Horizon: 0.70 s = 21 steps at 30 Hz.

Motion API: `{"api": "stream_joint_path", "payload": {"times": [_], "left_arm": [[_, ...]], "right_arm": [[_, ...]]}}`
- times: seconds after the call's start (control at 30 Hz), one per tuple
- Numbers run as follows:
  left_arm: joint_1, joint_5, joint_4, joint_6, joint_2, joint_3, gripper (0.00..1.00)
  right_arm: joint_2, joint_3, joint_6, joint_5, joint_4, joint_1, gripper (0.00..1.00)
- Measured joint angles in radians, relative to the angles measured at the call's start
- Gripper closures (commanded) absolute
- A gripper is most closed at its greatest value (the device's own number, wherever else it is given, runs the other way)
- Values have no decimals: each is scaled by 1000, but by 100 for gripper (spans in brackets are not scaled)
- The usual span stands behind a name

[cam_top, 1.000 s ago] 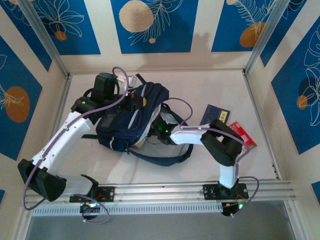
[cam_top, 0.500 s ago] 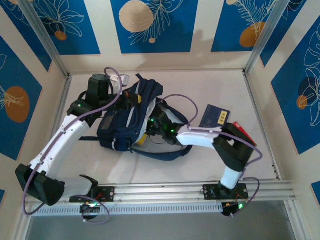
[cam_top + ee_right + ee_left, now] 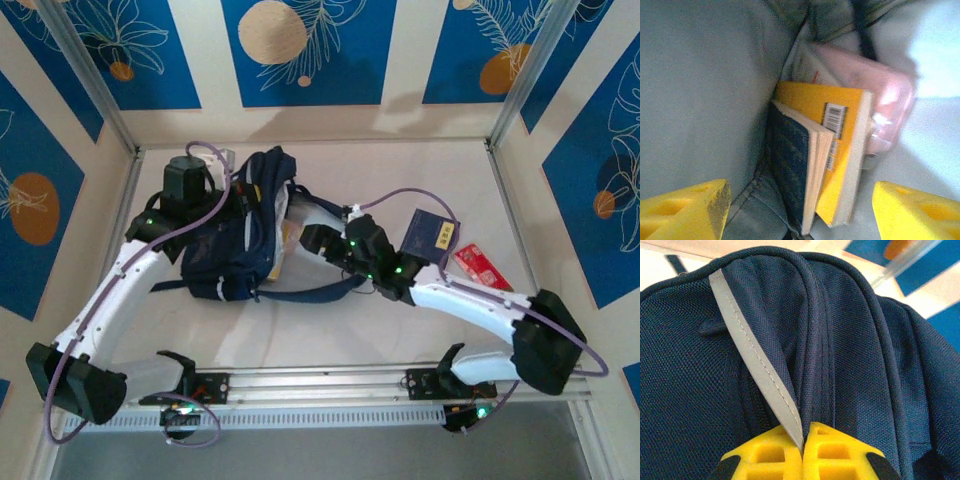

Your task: Pack the student bag

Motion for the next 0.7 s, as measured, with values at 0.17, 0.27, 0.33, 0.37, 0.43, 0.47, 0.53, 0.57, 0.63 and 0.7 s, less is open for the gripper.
{"api": "stream_joint_path", "payload": {"times": [0.17, 0.27, 0.33, 0.37, 0.43, 0.47, 0.53, 0.57, 0.63, 0.7], "left_arm": [[6, -129, -15, -24, 44, 2, 100], [8, -169, -14, -35, 87, -2, 100], [8, -185, -11, -45, 118, -9, 100], [8, -192, -7, -48, 136, -16, 95], [8, -196, -1, -51, 167, -29, 75], [8, -196, 1, -57, 182, -35, 64], [10, -191, 0, -61, 202, -44, 53], [11, -187, -3, -62, 204, -48, 51], [13, -177, -10, -55, 199, -49, 48], [12, -177, -18, -40, 171, -50, 46]], "right_arm": [[-122, -21, -42, 70, -90, -7, 28], [-172, -61, -51, 92, -122, -21, 29], [-193, -90, -55, 95, -137, -34, 29], [-199, -101, -58, 95, -145, -42, 30], [-206, -113, -69, 94, -164, -54, 30], [-207, -113, -77, 93, -174, -60, 30], [-215, -113, -92, 90, -187, -71, 30], [-221, -113, -95, 81, -197, -82, 30], [-235, -113, -96, 43, -217, -113, 31], [-248, -113, -100, 11, -237, -158, 31]]}}
